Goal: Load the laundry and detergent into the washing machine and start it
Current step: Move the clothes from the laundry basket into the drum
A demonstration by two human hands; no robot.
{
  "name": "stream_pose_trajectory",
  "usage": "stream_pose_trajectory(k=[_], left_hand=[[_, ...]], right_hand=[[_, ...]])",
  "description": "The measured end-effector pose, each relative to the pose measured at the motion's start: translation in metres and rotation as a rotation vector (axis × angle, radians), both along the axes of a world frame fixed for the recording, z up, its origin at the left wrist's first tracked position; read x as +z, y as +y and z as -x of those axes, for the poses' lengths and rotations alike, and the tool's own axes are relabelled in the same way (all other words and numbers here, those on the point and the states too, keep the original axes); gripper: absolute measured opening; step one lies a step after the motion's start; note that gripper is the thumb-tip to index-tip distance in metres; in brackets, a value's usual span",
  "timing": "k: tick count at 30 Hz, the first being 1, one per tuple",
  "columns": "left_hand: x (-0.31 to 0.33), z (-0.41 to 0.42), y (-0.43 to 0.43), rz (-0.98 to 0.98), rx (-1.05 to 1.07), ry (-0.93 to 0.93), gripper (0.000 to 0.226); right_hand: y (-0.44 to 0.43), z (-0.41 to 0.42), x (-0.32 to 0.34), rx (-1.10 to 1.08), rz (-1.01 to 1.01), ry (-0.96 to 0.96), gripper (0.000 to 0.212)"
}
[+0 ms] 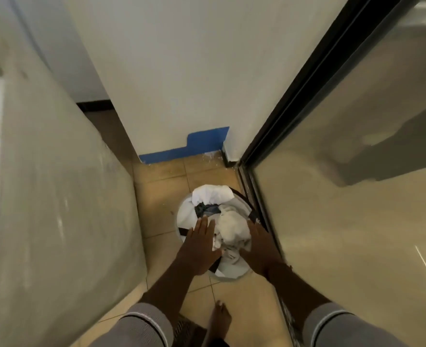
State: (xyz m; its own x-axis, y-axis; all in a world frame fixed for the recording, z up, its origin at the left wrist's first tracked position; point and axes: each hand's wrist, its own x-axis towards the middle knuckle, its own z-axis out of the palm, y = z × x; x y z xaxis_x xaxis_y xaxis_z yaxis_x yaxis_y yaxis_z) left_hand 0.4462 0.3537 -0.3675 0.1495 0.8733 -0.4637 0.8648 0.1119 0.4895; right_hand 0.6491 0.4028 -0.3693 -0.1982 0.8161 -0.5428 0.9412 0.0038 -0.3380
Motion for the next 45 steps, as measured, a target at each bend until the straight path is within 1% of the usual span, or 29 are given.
stream_pose_trajectory(k=[8, 11, 14, 16, 18, 19, 20, 21, 22, 23, 24, 25, 26, 27, 28, 30, 32, 34, 36, 37, 38, 39, 40, 41, 42, 43, 45], left_hand=[[-0.177, -0.029, 0.016, 0.083, 0.025, -0.079, 0.082], [-0.236, -0.044, 0.024, 0.037, 0.047, -0.116, 0.082], [-0.289, -0.059, 0.041, -0.068, 0.068, -0.124, 0.087], [-0.316, -0.069, 0.051, -0.119, 0.096, -0.123, 0.095], [-0.335, -0.078, 0.059, -0.136, 0.112, -0.067, 0.097], [-0.339, -0.081, 0.061, -0.11, 0.113, -0.057, 0.092], [-0.34, -0.083, 0.061, -0.113, 0.136, -0.113, 0.081], [-0.342, -0.085, 0.056, -0.123, 0.124, -0.208, 0.065], [-0.337, -0.084, 0.051, -0.087, 0.129, -0.304, 0.049], [-0.336, -0.087, 0.042, -0.077, 0.11, -0.356, 0.043], [-0.329, -0.087, 0.033, -0.119, 0.124, -0.389, 0.044], [-0.308, -0.083, 0.028, -0.081, 0.139, -0.397, 0.047], [-0.283, -0.078, 0.023, -0.082, 0.22, -0.413, 0.051], [-0.257, -0.075, 0.018, -0.069, 0.242, -0.44, 0.057], [-0.235, -0.072, 0.011, -0.038, 0.293, -0.485, 0.059], [-0.187, -0.065, 0.0, 0.02, 0.337, -0.511, 0.052], [-0.134, -0.056, -0.008, 0.04, 0.34, -0.486, 0.051], [-0.079, -0.047, -0.01, 0.02, 0.295, -0.466, 0.047], [-0.013, -0.035, -0.008, 0.042, 0.314, -0.498, 0.032], [0.02, -0.029, -0.006, 0.042, 0.342, -0.522, 0.032], [0.049, -0.024, -0.005, 0.042, 0.355, -0.548, 0.043], [0.072, -0.02, -0.005, 0.029, 0.327, -0.573, 0.058], [0.096, -0.015, -0.006, -0.007, 0.281, -0.599, 0.074], [0.126, -0.01, -0.007, 0.006, 0.247, -0.605, 0.086], [0.15, -0.004, -0.008, 0.032, 0.243, -0.6, 0.092], [0.179, 0.003, -0.008, 0.077, 0.261, -0.602, 0.088], [0.22, 0.017, -0.005, 0.049, 0.302, -0.593, 0.07]], right_hand=[[0.027, -0.011, -0.162, -0.021, 0.1, -0.061, 0.088], [0.037, -0.019, -0.211, 0.0, 0.088, -0.12, 0.092], [0.046, -0.022, -0.249, 0.035, 0.015, -0.183, 0.101], [0.047, -0.022, -0.274, 0.002, -0.027, -0.145, 0.106], [0.045, -0.023, -0.296, -0.063, -0.034, -0.073, 0.105], [0.042, -0.023, -0.301, -0.07, -0.006, -0.068, 0.099], [0.038, -0.023, -0.306, -0.072, 0.036, -0.069, 0.089], [0.033, -0.022, -0.306, -0.08, 0.072, -0.065, 0.072], [0.029, -0.02, -0.301, -0.091, 0.081, -0.044, 0.052], [0.024, -0.016, -0.29, -0.11, 0.086, -0.023, 0.037], [0.018, -0.013, -0.278, -0.127, 0.078, -0.001, 0.03], [0.012, -0.009, -0.259, -0.141, 0.071, 0.028, 0.032], [0.006, -0.006, -0.239, -0.145, 0.062, 0.058, 0.039], [0.0, -0.004, -0.215, -0.146, 0.059, 0.086, 0.047], [-0.006, -0.004, -0.194, -0.149, 0.055, 0.111, 0.048], [-0.015, -0.002, -0.139, -0.172, 0.067, 0.162, 0.036], [-0.019, 0.001, -0.076, -0.156, 0.065, 0.225, 0.028], [-0.021, 0.005, -0.017, -0.15, 0.076, 0.289, 0.028], [-0.02, 0.01, 0.042, -0.171, 0.104, 0.346, 0.035], [-0.018, 0.013, 0.07, -0.201, 0.138, 0.36, 0.03], [-0.016, 0.017, 0.096, -0.205, 0.162, 0.37, 0.018], [-0.013, 0.021, 0.119, -0.193, 0.176, 0.386, 0.008], [-0.01, 0.026, 0.146, -0.166, 0.171, 0.401, 0.008], [-0.007, 0.031, 0.174, -0.124, 0.162, 0.418, 0.012], [-0.004, 0.038, 0.199, -0.072, 0.141, 0.433, 0.014], [-0.002, 0.046, 0.224, -0.022, 0.134, 0.439, 0.013], [0.006, 0.064, 0.27, 0.03, 0.123, 0.487, 0.006]])
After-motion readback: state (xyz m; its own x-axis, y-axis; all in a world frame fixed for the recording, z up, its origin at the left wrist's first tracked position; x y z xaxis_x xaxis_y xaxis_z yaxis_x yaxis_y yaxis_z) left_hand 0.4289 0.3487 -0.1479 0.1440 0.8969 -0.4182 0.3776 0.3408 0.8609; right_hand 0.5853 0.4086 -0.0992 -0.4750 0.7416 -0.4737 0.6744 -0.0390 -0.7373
